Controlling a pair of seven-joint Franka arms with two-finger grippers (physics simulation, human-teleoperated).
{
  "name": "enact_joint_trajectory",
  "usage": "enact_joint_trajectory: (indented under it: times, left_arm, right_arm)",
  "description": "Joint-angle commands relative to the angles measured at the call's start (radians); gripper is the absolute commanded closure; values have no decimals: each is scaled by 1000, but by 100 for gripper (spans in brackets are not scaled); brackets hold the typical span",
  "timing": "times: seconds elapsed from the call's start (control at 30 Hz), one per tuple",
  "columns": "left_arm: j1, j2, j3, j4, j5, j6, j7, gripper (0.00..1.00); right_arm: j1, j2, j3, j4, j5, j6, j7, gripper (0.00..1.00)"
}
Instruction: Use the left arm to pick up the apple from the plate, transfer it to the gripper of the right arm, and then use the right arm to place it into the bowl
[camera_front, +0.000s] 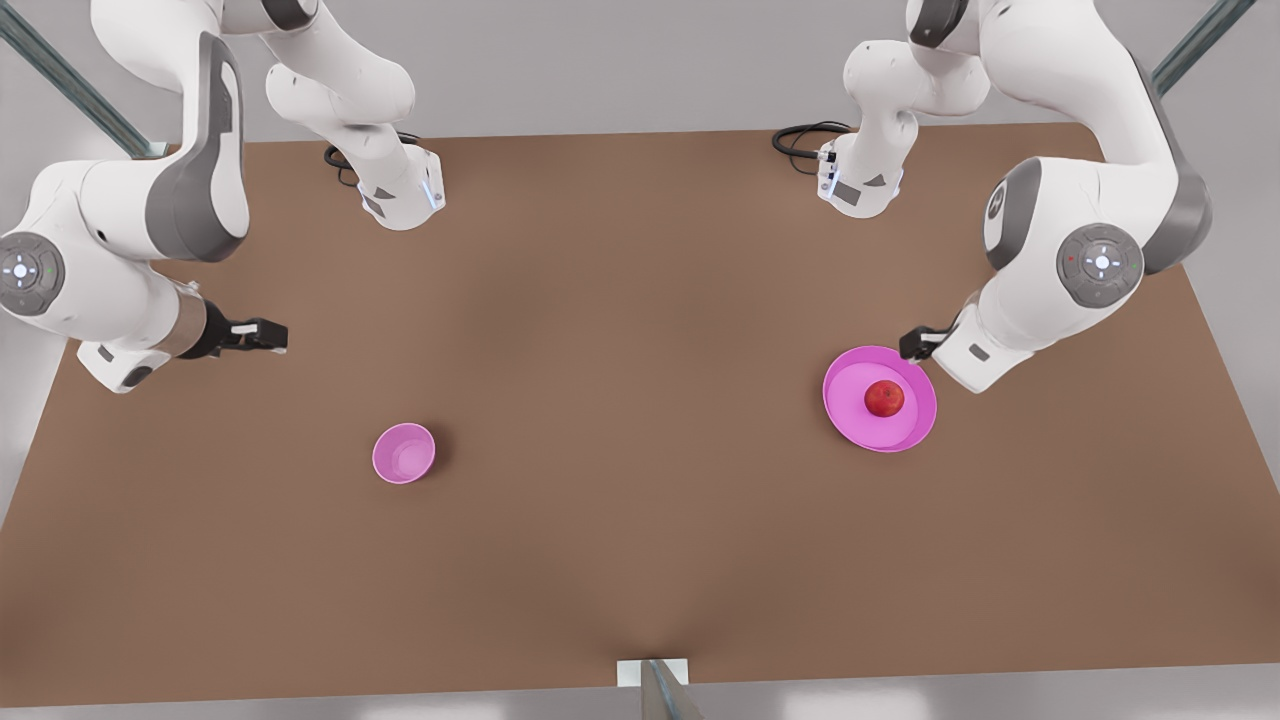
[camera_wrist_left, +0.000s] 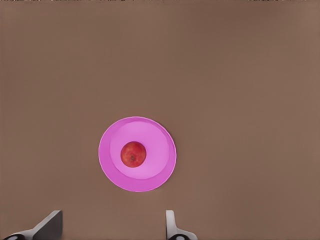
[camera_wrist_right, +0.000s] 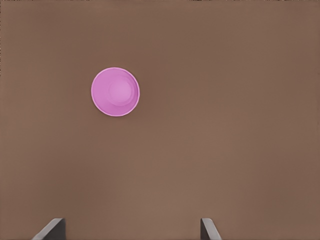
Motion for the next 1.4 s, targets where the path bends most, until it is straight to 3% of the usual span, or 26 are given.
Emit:
enact_joint_trajectory:
  times: [0.0,0.07,0.2,0.4,0.8,1.37]
  left_arm:
    - [0,-1,-1,-2,3,35,-38,0]
    - [3,-1,1,-57,1,68,-37,0]
    - [32,2,2,-523,-2,605,-29,0]
    - [61,51,2,-706,-2,889,15,0]
    - [77,47,18,-882,-50,1003,49,0]
    - [75,80,25,-950,-50,1044,46,0]
  right_arm:
    - [-2,-1,0,-6,2,43,-7,0]
    - [-5,0,0,-9,7,43,-7,0]
    - [-34,16,-3,-18,19,47,-25,0]
    - [-23,29,-2,-18,25,66,-25,0]
    - [-23,37,-2,-27,37,74,-33,0]
    - [-22,37,-2,-36,36,70,-42,0]
